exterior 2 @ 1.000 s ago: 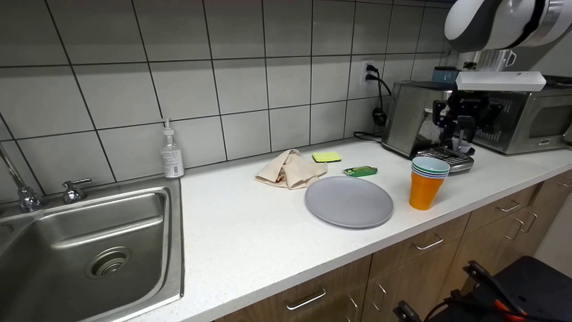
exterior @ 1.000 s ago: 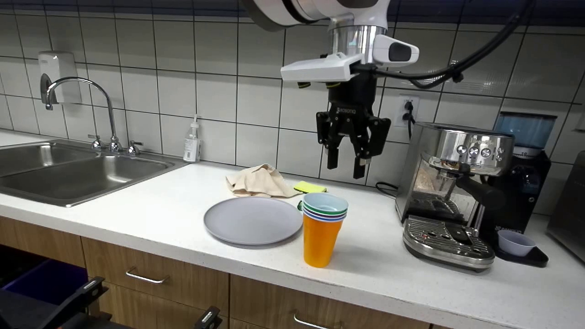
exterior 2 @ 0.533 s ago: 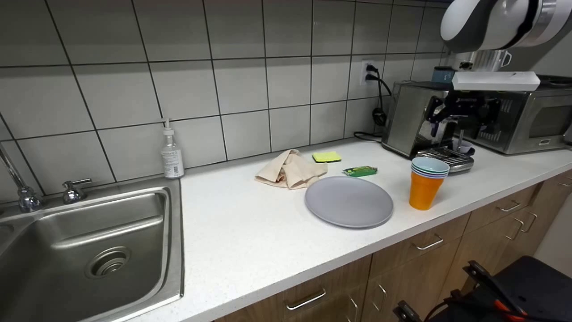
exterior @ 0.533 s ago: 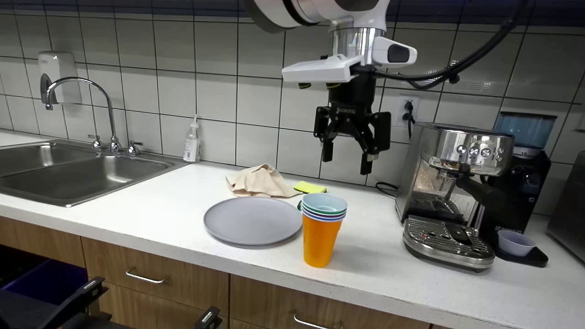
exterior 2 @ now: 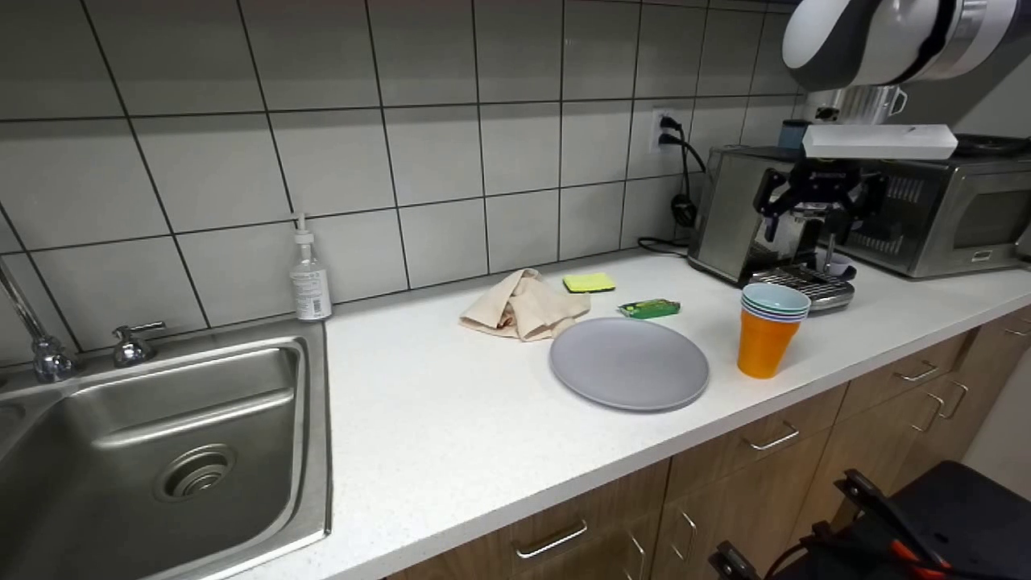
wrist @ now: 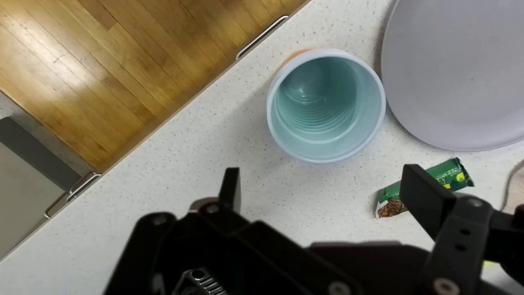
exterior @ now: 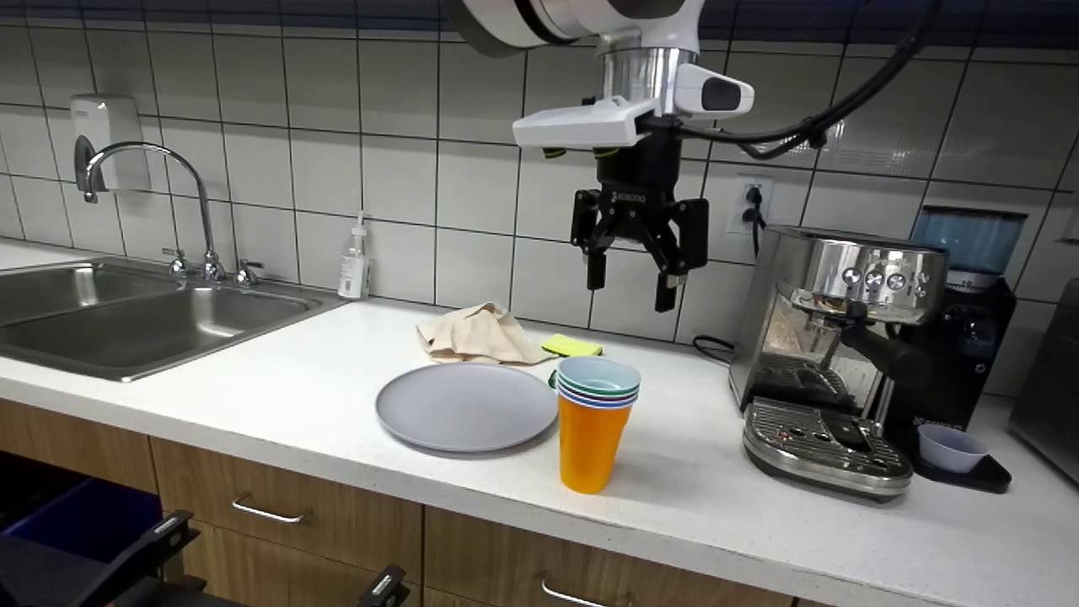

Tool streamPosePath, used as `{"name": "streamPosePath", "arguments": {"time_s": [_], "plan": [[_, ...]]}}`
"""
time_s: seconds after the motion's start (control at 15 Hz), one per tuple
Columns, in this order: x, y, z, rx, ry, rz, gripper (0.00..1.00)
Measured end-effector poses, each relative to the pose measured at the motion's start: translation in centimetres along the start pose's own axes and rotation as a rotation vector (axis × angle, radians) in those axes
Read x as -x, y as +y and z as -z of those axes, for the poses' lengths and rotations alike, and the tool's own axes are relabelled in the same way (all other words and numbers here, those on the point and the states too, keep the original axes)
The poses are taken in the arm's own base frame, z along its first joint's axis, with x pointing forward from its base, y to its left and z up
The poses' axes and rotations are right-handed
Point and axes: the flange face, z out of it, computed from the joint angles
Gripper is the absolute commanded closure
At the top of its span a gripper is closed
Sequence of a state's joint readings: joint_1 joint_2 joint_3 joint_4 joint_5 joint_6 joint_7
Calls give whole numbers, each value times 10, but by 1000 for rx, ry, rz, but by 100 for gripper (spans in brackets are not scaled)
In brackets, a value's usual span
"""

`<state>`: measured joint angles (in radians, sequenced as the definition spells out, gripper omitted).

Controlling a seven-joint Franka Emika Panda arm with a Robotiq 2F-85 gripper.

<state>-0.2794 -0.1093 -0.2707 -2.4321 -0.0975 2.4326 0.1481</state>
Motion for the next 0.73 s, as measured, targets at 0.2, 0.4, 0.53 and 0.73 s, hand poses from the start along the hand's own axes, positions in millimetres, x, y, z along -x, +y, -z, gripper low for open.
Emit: {"name": "streamPosePath", "arguments": {"time_s": [0.2,0.4,0.53,0.73], "plan": [[-1,-11,3,-9,5,17,0],[-1,-23,5,-18,9,36,0],[-1,-24,5,-18,9,39,0],[-1,-24,5,-18,9,39,0]]}}
